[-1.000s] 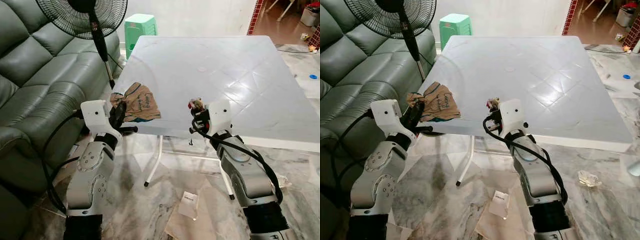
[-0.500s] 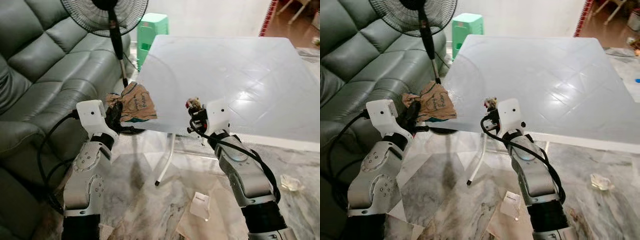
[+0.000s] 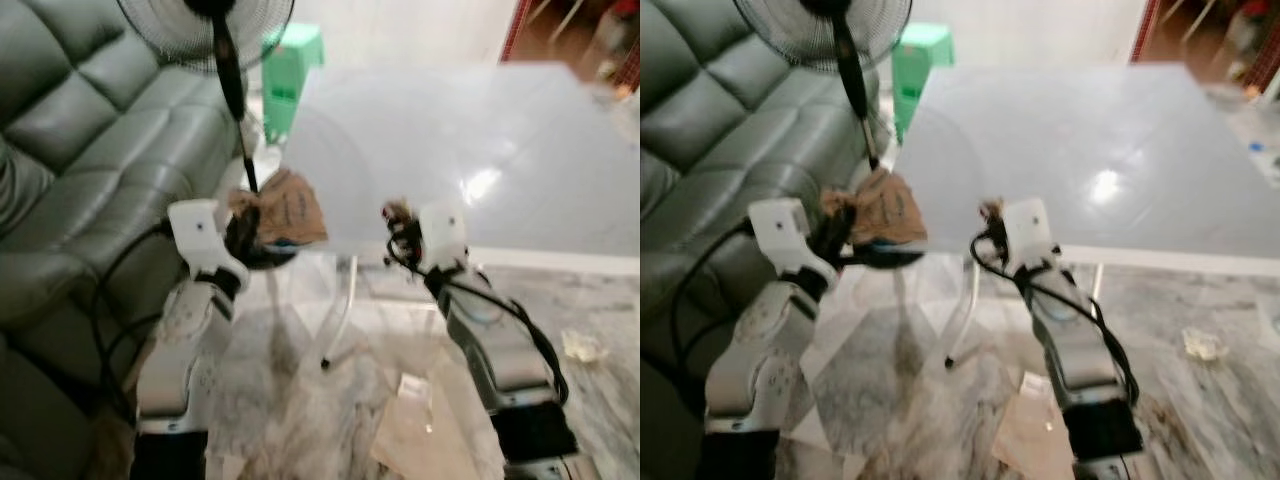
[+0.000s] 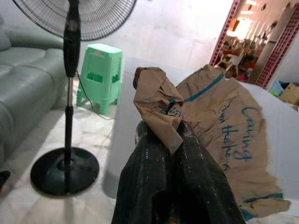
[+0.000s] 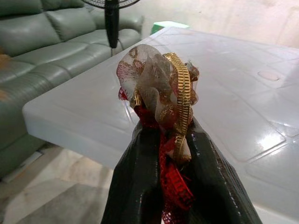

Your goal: Picking trash to rubbish bin

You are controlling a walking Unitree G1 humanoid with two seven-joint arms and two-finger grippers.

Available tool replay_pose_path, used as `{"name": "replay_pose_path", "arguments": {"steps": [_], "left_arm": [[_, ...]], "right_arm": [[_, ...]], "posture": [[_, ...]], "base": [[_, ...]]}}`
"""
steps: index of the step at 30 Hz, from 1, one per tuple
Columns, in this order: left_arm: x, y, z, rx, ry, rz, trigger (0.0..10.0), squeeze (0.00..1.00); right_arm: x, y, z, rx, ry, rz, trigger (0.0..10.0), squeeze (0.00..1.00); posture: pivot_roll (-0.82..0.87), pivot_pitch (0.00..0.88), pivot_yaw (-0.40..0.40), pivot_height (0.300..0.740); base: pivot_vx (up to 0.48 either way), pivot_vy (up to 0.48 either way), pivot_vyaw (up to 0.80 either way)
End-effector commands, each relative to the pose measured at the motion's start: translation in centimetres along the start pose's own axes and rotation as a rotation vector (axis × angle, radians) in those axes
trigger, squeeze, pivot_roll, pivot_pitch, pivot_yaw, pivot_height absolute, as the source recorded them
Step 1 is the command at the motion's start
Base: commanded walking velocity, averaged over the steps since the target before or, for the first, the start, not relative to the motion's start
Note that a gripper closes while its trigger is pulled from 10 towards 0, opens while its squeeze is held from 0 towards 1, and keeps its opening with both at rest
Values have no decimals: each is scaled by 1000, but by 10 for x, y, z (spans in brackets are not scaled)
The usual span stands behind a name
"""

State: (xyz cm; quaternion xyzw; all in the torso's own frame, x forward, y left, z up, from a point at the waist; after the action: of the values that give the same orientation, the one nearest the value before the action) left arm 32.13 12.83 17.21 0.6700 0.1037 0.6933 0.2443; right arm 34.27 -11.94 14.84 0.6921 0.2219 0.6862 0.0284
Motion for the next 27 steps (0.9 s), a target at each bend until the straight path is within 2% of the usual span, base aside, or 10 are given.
{"name": "replay_pose_path", "arguments": {"steps": [1,5,22,27], "left_arm": [[7,-5,-2,7,24,13,0,0],[7,-1,-2,-23,25,23,0,0],[3,6,-3,-82,8,26,0,0],[2,6,-3,-83,6,26,0,0]], "right_arm": [[9,-7,3,13,24,0,10000,0],[7,-6,3,5,12,-6,10000,0],[4,-3,3,-19,-6,-12,10000,0],[4,-2,3,-21,-6,-13,10000,0]], "posture": [[8,22,38,740],[7,24,39,740],[5,28,42,740],[5,28,42,740]], "base": [[0,0,0],[0,0,-136],[0,0,-797],[294,0,-800]]}}
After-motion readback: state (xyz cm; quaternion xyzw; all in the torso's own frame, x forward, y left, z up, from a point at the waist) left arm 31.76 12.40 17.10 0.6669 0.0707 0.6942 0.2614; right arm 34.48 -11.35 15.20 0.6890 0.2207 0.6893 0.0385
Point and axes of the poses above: a point about 5 cm out from each wrist's last joint towards the gripper, its own z axis pointing out of the wrist towards the gripper, its own x axis along the axis of the wrist's last joint, y = z × x, the point moved 2 cm from there along z, pointing out of the wrist towards the gripper, and after that the axes turned 14 degrees about -z, right-handed, at the moved point
